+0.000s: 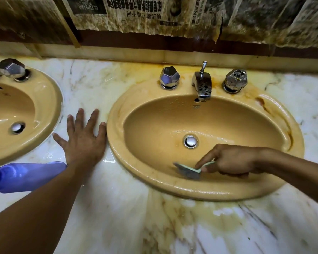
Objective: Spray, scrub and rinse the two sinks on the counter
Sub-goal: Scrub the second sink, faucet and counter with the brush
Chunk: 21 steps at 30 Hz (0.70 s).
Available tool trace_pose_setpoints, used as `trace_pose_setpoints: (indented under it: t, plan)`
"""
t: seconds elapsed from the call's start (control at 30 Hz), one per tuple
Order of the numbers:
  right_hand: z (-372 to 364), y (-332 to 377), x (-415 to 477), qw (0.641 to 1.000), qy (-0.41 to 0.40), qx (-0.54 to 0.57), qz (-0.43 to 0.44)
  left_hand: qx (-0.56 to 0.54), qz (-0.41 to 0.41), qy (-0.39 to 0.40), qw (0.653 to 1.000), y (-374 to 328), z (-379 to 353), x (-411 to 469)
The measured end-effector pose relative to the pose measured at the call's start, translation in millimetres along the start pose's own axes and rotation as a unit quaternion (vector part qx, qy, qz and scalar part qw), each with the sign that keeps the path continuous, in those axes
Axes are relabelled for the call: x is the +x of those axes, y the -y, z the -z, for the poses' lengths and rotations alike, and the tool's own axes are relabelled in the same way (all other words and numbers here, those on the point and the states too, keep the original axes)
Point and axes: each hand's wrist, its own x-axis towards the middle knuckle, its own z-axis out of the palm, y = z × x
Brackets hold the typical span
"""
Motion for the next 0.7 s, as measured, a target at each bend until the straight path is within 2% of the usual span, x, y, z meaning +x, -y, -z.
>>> trace_pose_setpoints:
  t: [0.03,0.1,0.17,0.23,0.3,0.4,0.5,0.6,0.63,0.7]
  plan:
    - [-8.3,4.9,3.5,1.000,-0.021,-0.012,0.017,0.001,-0.002,0.000,1.000,0.1,0.0,0.0]
    - [-12.2,7.7,5.9,0.985,-0.046,-0.167,0.010,0.001,-0.003,-0.002,1.000,1.0,-0.6,0.1]
    - [-0.1,-2.0,1.7,0.942,-0.047,-0.326,-0.064,0.000,-0.001,-0.002,1.000,1.8,-1.5,0.3]
    - [12.6,-10.9,-7.1,0.913,-0.033,-0.382,-0.137,0.002,-0.002,-0.003,1.000,1.6,-2.0,0.7]
    - [16.7,-11.7,-9.0,0.930,-0.005,-0.349,-0.113,0.002,-0.003,-0.003,1.000,1.7,-1.6,1.0]
    - [2.0,19.3,-2.9,0.988,-0.007,-0.151,-0.012,0.001,-0.004,-0.001,1.000,2.1,-1.5,0.8]
    - [-25.2,66.4,21.0,0.995,-0.046,-0.034,0.080,0.001,-0.004,0.002,1.000,1.8,-1.2,1.1]
    - [-35.1,86.2,34.7,0.991,-0.053,0.069,0.099,0.004,-0.004,0.002,1.000,1.1,-0.8,1.0]
    - [-30.9,84.7,31.9,0.993,-0.035,0.069,0.094,0.003,-0.004,0.003,1.000,0.9,-0.8,0.7]
    - [-18.7,72.7,21.8,0.997,-0.020,-0.024,0.077,-0.001,0.000,0.001,1.000,1.3,-0.5,0.3]
